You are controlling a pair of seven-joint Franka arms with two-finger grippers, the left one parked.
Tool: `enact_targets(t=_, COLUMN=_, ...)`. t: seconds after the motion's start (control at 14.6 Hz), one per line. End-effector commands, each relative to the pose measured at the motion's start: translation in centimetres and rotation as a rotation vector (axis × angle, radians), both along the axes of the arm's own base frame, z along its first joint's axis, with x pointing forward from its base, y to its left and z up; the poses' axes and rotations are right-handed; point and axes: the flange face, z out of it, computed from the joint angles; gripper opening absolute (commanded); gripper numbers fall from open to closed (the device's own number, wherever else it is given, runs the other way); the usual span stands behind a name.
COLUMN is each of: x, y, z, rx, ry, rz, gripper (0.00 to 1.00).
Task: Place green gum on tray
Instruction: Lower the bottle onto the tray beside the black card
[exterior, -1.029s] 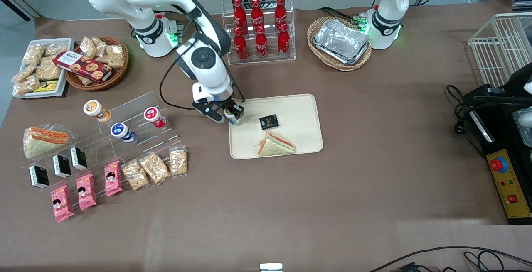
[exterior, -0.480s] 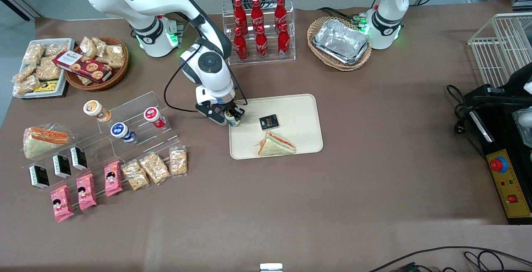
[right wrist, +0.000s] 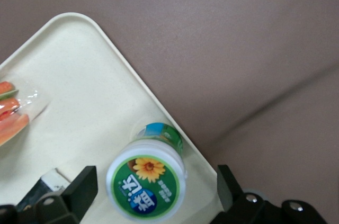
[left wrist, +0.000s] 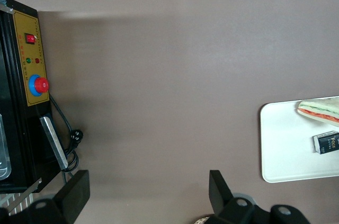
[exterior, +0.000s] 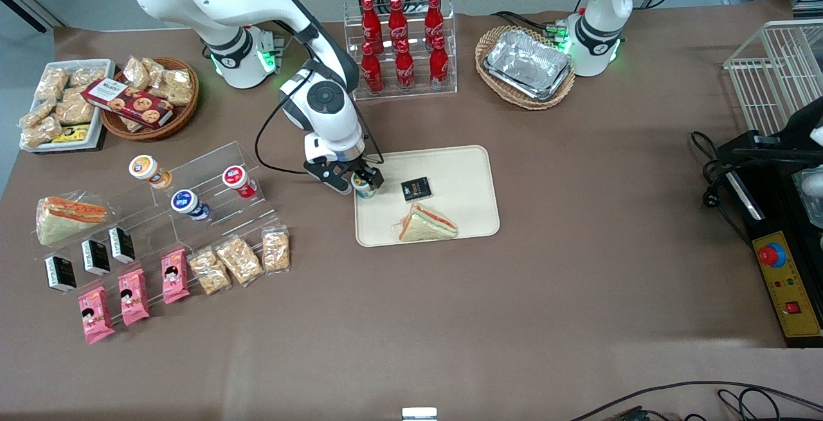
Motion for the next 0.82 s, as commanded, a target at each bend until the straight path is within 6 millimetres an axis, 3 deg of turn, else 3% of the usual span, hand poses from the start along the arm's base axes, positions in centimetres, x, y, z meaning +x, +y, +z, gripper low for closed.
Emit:
enact_targets(t=0.0, x=0.5, y=0.4, z=0.5, rx=0.006, ry=-0.032, rz=0.004, gripper=1.0)
enact_targets(t=0.14, x=1.2, y=0.8, z=3.1, rx=0.021, ry=-0.067, rz=0.054, gripper=1.0)
enact_targets(t=0.34, x=2.8, y=1.4, z=8.7, rx=-0.077, ry=-0.003, rz=0.113, gripper=1.0)
enact_targets(t=0.62, x=4.2, y=4.1, z=20.2, rx=-0.117, ry=0.084, rz=0.156, gripper=1.0)
enact_targets(t=0.75, x=4.2, y=4.3, z=26.5, rx=-0.079, ry=0.118, rz=0.212, gripper=1.0)
